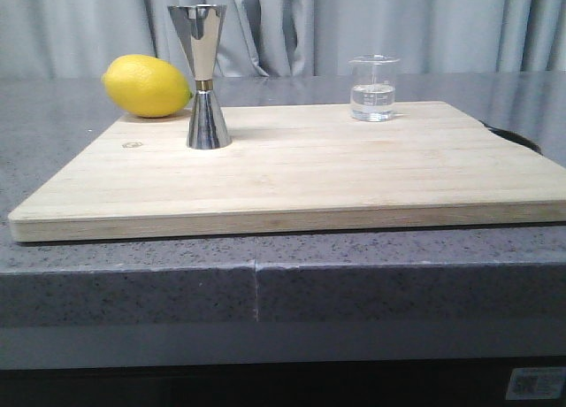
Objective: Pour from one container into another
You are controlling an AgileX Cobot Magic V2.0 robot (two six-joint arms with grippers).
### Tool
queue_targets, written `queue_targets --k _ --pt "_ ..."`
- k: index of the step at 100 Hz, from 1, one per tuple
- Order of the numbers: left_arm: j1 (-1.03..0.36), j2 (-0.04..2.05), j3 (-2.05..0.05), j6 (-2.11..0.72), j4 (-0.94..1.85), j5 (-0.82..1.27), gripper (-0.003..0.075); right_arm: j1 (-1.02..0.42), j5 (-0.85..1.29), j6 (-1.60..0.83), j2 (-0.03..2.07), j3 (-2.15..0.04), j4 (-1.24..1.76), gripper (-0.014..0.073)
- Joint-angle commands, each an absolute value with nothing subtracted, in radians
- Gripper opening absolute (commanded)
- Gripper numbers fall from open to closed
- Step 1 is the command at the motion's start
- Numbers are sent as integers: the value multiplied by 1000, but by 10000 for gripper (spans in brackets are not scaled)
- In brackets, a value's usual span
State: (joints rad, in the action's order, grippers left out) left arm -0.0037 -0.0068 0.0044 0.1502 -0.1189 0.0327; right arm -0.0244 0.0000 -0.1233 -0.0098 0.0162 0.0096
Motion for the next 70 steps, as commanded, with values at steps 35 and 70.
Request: queue_targets --k 35,70 --pt "-11 -27 20 156 -40 -98 -10 -20 -186 -118 -27 19 210 -46" --pt "-11 11 -168 156 43 53 -10 -20 -15 -118 2 -184 258 -46"
